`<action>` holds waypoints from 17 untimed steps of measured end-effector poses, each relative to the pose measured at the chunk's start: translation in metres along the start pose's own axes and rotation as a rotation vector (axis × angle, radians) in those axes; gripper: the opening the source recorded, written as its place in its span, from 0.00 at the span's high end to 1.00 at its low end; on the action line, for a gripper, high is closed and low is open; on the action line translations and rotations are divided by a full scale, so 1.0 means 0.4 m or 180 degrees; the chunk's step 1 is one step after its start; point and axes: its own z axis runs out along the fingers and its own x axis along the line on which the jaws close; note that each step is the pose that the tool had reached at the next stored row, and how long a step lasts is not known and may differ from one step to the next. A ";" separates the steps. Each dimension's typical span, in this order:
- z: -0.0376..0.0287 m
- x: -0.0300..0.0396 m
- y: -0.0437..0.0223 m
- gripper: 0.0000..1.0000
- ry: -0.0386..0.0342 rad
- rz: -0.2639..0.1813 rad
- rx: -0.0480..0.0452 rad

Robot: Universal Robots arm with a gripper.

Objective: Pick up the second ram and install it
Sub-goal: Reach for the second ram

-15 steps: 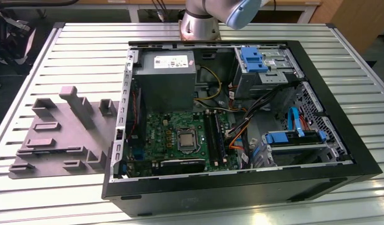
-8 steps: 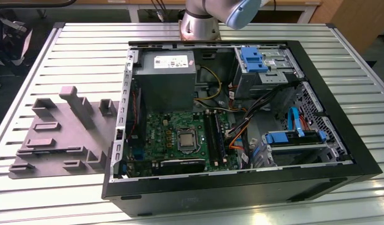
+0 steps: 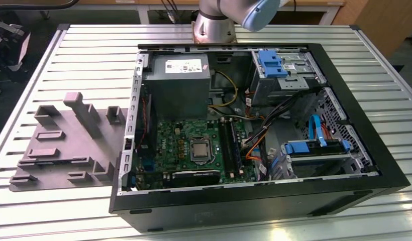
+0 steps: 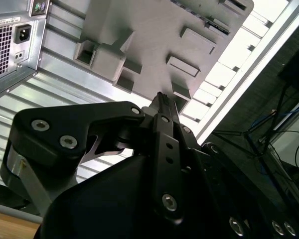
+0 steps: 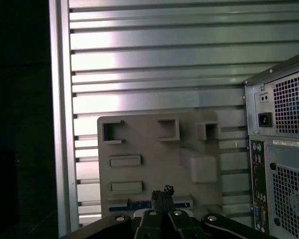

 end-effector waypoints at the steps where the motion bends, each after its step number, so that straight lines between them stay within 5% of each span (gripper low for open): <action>1: 0.000 0.002 -0.001 0.89 0.0000 0.0000 0.0000; 17: 0.004 0.032 -0.010 0.89 0.0000 0.0000 0.0000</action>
